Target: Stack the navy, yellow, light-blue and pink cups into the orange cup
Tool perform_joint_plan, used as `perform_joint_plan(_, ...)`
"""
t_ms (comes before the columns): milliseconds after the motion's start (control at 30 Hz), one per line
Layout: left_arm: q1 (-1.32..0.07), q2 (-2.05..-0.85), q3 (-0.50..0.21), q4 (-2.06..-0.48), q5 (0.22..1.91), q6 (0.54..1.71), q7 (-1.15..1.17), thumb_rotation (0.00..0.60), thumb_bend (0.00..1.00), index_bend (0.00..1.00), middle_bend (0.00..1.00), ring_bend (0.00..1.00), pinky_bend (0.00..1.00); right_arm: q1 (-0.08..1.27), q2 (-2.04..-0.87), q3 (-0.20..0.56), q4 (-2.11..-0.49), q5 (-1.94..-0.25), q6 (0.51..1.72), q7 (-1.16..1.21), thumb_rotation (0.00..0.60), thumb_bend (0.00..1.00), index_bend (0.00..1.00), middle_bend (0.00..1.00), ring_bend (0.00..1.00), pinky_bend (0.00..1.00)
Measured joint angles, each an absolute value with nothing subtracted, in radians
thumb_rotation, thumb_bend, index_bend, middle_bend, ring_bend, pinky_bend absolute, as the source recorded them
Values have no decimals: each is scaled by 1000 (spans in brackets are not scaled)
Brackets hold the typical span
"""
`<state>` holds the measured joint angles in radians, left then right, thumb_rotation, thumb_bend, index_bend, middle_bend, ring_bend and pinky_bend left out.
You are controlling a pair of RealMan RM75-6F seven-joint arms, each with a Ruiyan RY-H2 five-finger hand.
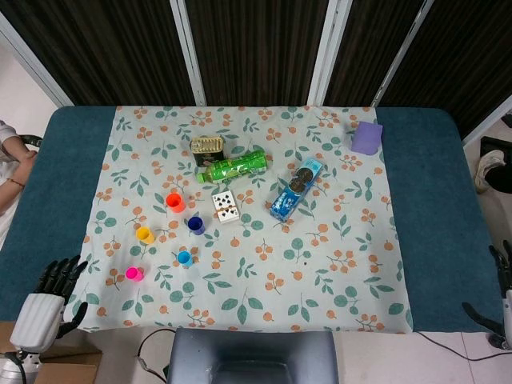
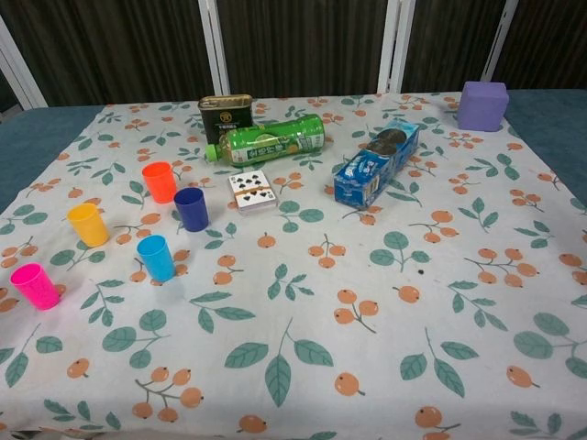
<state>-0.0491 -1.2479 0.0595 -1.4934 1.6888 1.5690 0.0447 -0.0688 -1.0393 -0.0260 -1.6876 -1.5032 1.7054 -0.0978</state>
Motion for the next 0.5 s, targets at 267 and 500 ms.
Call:
perform_joint_plan(267, -87, -1272, 50, -1508, 1698, 1531, 7, 600, 414, 0, 184, 228, 365, -74, -1036, -28, -1681, -1534, 1683, -93, 600, 215, 0, 0, 0, 0)
perform_joint_plan(500, -204, -1377, -63, -1573, 1642, 1428, 21, 600, 414, 74, 895, 998, 1000, -71, -1035, -27, -1681, -1545, 1655, -96, 600, 215, 0, 0, 0, 0)
